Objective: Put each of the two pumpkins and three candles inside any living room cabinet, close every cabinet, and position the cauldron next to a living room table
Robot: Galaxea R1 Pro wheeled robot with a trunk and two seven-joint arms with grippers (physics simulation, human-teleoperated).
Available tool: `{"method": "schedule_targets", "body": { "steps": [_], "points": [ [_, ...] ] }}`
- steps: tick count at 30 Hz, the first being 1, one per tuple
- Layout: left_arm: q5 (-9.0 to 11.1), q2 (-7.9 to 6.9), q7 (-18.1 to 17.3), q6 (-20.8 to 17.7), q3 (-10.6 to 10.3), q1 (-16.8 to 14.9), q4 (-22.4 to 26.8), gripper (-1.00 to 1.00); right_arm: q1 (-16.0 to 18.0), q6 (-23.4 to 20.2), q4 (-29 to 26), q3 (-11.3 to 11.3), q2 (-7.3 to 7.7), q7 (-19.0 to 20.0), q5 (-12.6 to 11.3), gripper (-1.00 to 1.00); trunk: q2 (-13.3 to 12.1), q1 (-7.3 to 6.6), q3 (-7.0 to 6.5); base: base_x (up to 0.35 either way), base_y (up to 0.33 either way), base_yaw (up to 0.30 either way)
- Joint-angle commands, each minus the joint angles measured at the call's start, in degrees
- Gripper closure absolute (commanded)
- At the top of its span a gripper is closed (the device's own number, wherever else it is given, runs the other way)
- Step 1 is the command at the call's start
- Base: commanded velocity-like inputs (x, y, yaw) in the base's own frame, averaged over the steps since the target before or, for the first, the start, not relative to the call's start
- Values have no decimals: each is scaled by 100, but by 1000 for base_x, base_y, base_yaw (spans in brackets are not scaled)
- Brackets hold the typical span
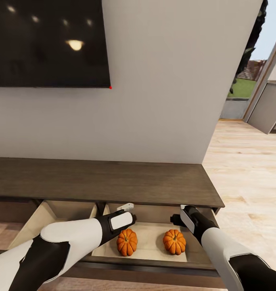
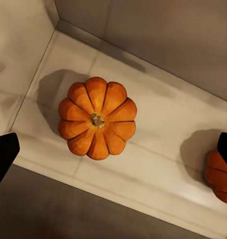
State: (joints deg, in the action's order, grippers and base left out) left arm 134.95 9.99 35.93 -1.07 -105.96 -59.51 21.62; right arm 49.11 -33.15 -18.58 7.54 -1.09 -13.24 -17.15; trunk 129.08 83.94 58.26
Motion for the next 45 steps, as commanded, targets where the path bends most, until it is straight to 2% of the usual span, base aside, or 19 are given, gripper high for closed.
{"method": "schedule_targets", "body": {
  "steps": [1, 9, 14, 18, 19, 22, 26, 35, 39, 42, 45],
  "points": [
    [5, 1, 19, -9, -30, -8, 8, -100, 2, -26, -1, 40, 3, -46, -61, -100, 2, -1, 5, 0, 0, 0],
    [5, 1, 19, -7, -30, -8, 9, -100, 2, -45, 21, 37, 3, -47, -61, -100, 2, -1, 5, 0, 0, 0],
    [5, 1, -1, -296, -24, -8, 24, -100, 2, -239, 23, 37, -18, -48, -66, -100, 2, -1, 5, 0, 0, 0],
    [5, 1, 8, -476, -20, -8, 43, -100, 2, -566, -10, 30, -22, -48, -69, -100, 2, -1, 5, 0, 0, 0],
    [5, 1, 23, -531, -12, -8, 124, -100, 2, -778, -23, 26, -23, -48, -75, -100, 2, -1, 4, 0, 0, 0],
    [5, 1, 32, -670, 4, -8, 206, -100, 2, -892, -29, 22, -23, -48, -77, -100, 2, -1, -7, 0, 0, -14],
    [5, 1, 38, -833, 135, -8, 243, -100, 1, -943, -31, 22, -23, -53, -77, -100, 2, -1, -40, 0, 0, -56],
    [5, 1, 64, -844, 153, -8, 253, -100, -4, -947, -245, 28, -17, -58, -68, -100, 2, -1, -119, 0, 0, -64],
    [5, 1, 418, -827, 158, -8, 370, -100, -6, -947, -332, 28, -5, -65, -62, -100, 2, -1, -155, 0, 0, -65],
    [5, 1, 942, -806, 191, -8, 831, -100, -18, -949, -514, 28, 4, -87, -61, -100, 2, -1, -182, 0, 0, -65],
    [5, 1, 1310, -694, 235, -8, 1244, -100, -47, -966, -774, 23, 9, -105, -61, -100, 2, -1, -209, 0, 0, -65]
  ]
}}
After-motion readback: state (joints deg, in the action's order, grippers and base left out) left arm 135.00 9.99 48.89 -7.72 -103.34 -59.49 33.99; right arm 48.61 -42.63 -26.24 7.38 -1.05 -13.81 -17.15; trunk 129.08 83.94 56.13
